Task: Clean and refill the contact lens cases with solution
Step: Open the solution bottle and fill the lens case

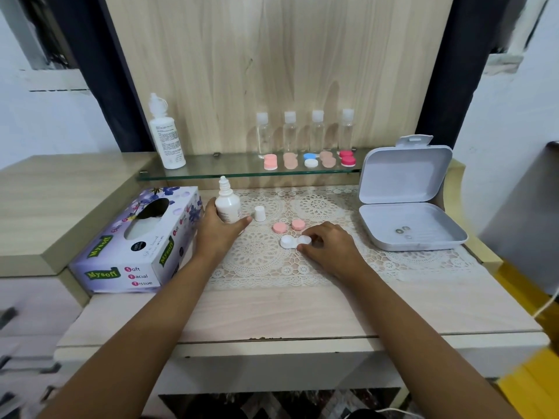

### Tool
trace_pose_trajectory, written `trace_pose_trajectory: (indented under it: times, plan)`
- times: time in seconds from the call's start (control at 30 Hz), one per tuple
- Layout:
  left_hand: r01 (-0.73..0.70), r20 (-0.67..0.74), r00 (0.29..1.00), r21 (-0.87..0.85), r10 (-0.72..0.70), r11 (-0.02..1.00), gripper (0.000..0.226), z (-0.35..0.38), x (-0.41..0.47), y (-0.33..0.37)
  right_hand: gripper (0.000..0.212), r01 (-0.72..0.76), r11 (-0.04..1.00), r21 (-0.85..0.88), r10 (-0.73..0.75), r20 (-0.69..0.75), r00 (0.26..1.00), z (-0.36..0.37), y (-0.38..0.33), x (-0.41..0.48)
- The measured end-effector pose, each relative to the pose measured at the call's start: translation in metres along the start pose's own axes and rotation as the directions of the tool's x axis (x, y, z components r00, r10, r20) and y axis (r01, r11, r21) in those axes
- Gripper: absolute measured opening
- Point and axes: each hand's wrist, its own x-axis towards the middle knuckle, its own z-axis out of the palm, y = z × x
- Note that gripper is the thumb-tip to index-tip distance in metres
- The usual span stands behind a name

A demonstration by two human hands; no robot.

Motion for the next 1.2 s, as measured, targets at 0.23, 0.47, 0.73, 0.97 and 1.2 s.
trace_pose_trajectory:
  times: [0.23, 0.47, 0.73, 0.97, 1.2]
  plan:
    - [-0.194, -0.235, 0.947, 0.123, 0.218, 0.973, 0.081, 0.000, -0.031, 0.007, 0.020, 0.007, 1.000, 0.007, -0.007, 0.003, 1.000, 0.000, -0.001, -0.001]
    - [-0.489, 0.222, 0.869, 0.241, 0.443, 0.838, 0.026, 0.019, -0.031, 0.026, 0.020, 0.013, 1.000, -0.007, -0.013, 0.000, 1.000, 0.000, -0.001, -0.001]
    - [-0.464, 0.501, 0.836, 0.426, 0.225, 0.777, 0.041, 0.037, -0.004, 0.029, 0.024, 0.017, 0.999, -0.029, -0.017, 0.023, 1.000, -0.002, 0.001, 0.000]
    - [-0.454, 0.519, 0.832, 0.435, 0.196, 0.778, 0.026, 0.041, -0.002, 0.030, 0.024, 0.014, 1.000, -0.027, -0.013, 0.022, 1.000, -0.002, 0.001, 0.000]
    - [-0.271, 0.399, 0.902, 0.222, 0.167, 0.936, 0.026, 0.030, -0.016, 0.035, 0.025, 0.008, 1.000, -0.027, -0.008, 0.026, 1.000, -0.001, 0.001, 0.001]
